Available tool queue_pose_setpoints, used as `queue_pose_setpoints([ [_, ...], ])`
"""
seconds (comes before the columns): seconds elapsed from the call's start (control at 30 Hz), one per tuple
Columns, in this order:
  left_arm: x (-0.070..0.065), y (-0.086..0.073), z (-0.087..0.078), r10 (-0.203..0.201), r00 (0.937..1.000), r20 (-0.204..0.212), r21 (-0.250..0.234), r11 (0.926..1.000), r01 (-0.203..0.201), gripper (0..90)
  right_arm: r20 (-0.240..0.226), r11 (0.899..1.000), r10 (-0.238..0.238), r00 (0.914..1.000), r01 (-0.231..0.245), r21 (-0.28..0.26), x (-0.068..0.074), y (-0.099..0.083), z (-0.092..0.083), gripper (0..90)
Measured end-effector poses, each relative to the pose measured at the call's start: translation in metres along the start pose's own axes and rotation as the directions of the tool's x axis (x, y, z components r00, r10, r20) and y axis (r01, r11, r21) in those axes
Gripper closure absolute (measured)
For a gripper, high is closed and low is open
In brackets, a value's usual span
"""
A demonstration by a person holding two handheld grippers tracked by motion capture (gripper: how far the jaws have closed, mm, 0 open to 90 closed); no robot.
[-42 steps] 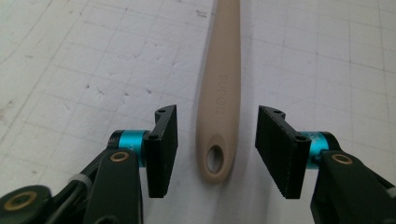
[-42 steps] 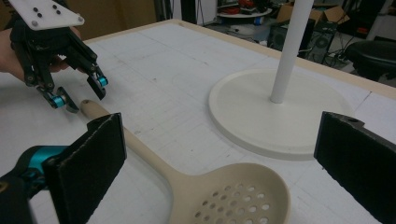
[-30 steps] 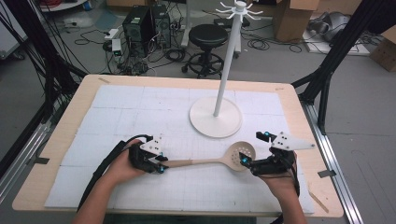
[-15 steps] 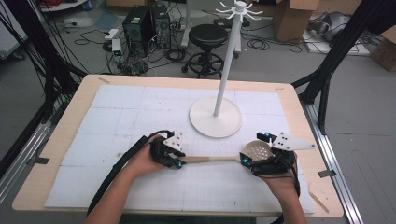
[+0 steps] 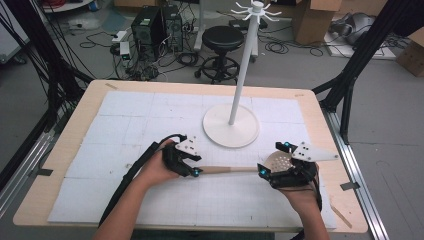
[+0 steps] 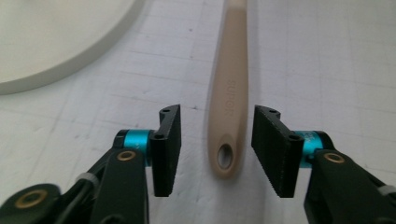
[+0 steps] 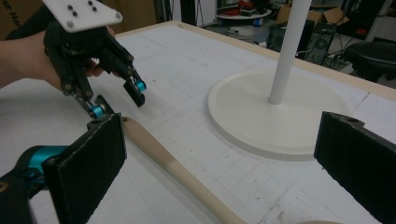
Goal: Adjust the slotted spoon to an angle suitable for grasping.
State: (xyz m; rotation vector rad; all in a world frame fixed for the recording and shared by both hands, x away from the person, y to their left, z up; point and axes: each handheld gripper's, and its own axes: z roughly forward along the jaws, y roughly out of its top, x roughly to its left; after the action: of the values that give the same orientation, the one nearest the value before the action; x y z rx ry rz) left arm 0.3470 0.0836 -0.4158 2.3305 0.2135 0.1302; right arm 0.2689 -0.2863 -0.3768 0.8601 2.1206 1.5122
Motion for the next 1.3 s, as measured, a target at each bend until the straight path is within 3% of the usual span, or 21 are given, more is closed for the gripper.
queue_pose_setpoints([
  [0.17,0.003,-0.019,-0.031,-0.092,0.9952,-0.031,-0.08,0.9927,0.09,40.7,0.0,1.0,-0.002,1.0,0.002,-0.001,0.0,0.0,0.0,0.9],
  [0.27,0.002,-0.032,-0.048,-0.143,0.9892,-0.031,-0.143,0.9801,0.138,37.5,0.001,1.0,-0.005,1.0,0.005,0.0,0.0,0.0,0.0,0.9],
  [0.43,0.005,-0.05,-0.074,-0.194,0.9797,-0.051,-0.229,0.9572,0.177,31.3,-0.003,1.0,-0.005,1.0,0.005,0.013,0.001,-0.001,0.003,0.9],
  [0.53,0.007,-0.059,-0.085,-0.211,0.9759,-0.056,-0.272,0.9436,0.188,29.4,-0.004,1.0,-0.005,1.0,0.005,0.019,0.001,-0.002,0.004,0.9],
  [0.63,0.009,-0.065,-0.097,-0.234,0.9706,-0.058,-0.32,0.9252,0.204,27.6,-0.003,1.0,-0.005,1.0,0.005,0.017,0.001,-0.002,0.004,0.9],
  [0.77,0.009,-0.067,-0.106,-0.24,0.9691,-0.057,-0.367,0.9078,0.203,23.8,-0.003,1.0,0.0,1.0,0.0,0.017,0.0,-0.001,0.004,0.9],
  [0.93,0.009,-0.067,-0.111,-0.243,0.9687,-0.05,-0.397,0.895,0.204,19.5,-0.001,1.0,-0.002,1.0,0.002,0.016,-0.001,0.0,0.005,0.9],
  [1.1,0.008,-0.068,-0.119,-0.245,0.9673,-0.064,-0.41,0.8901,0.199,14.9,-0.001,1.0,0.002,1.0,-0.002,0.014,-0.001,0.0,0.005,0.9],
  [1.3,0.007,-0.07,-0.132,-0.256,0.9636,-0.078,-0.452,0.8705,0.194,9.0,-0.003,1.0,0.005,1.0,-0.005,0.021,-0.001,-0.001,0.005,0.9],
])
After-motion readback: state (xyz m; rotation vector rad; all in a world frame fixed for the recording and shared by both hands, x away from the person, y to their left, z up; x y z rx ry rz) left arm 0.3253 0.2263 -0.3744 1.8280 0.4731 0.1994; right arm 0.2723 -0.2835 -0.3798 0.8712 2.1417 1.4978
